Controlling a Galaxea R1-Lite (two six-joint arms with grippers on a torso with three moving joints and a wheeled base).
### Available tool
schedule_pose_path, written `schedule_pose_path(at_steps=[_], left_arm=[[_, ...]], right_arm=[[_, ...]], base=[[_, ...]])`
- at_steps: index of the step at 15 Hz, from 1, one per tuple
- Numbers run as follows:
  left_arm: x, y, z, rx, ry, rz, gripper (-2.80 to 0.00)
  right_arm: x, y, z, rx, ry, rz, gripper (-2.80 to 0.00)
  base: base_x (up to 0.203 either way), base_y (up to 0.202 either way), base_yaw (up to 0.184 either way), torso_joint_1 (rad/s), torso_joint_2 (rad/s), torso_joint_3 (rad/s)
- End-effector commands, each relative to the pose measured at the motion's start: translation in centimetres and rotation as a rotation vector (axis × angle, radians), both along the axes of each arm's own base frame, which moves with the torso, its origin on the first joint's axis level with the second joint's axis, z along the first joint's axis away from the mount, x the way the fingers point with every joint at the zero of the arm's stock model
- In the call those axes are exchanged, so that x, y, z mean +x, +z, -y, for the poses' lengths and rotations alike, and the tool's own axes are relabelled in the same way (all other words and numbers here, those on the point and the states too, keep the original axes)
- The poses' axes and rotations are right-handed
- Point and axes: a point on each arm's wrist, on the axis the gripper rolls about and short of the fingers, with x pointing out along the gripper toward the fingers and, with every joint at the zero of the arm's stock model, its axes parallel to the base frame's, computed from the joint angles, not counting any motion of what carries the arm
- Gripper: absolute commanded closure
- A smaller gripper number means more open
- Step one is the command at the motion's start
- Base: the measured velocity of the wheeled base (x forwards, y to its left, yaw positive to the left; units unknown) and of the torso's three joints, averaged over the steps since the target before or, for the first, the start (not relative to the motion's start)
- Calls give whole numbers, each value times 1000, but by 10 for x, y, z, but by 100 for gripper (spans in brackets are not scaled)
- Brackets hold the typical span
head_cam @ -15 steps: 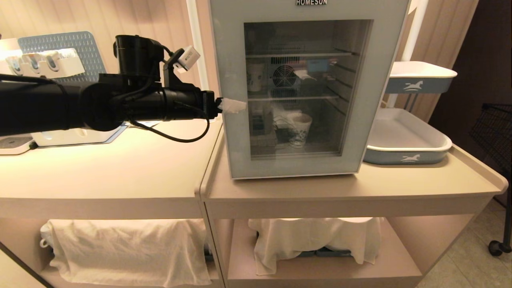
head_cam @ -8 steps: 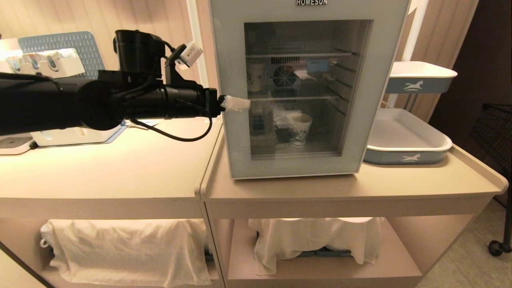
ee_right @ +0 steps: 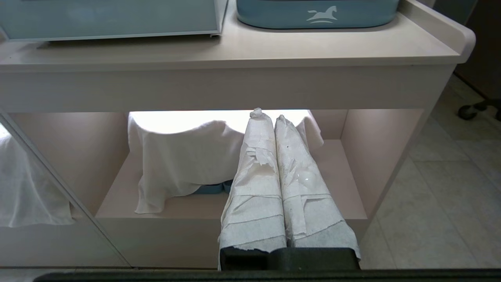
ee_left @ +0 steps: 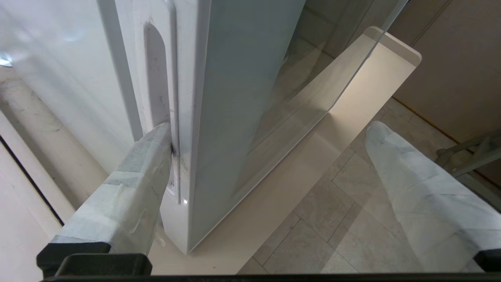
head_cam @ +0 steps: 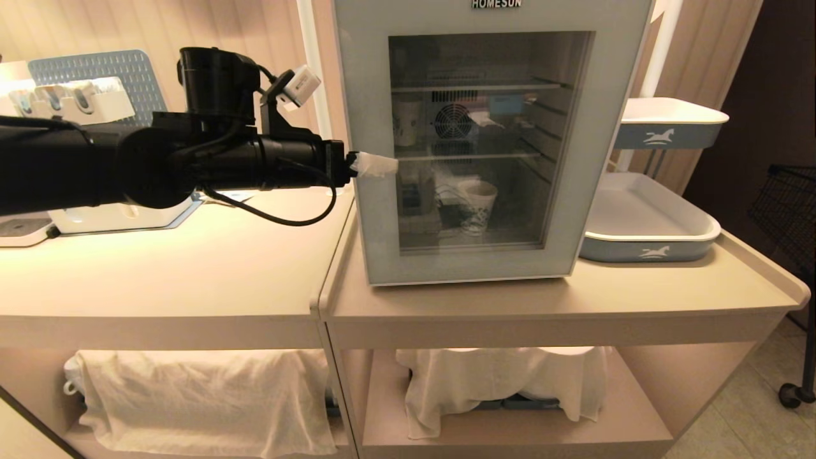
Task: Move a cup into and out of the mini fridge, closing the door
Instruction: Open the freezer door
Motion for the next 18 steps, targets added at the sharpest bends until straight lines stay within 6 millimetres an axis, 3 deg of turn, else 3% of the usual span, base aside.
schedule_pose_path(at_steps=[1,7,14,18], left_arm=[[-1,1,1,-8,-3,-5,-280],[-5,2,0,-12,-4,-9,-280],[-26,3,-1,-19,-26,-36,-280],[-42,14,-3,-27,-41,-17,-280]], right_arm=[[0,0,0,0,1,0,0],[0,0,0,-3,1,0,0],[0,0,0,0,1,-1,0],[0,0,0,0,1,0,0]], base=[[0,0,0,0,0,0],[0,0,0,0,0,0],[0,0,0,0,0,0],[0,0,0,0,0,0]])
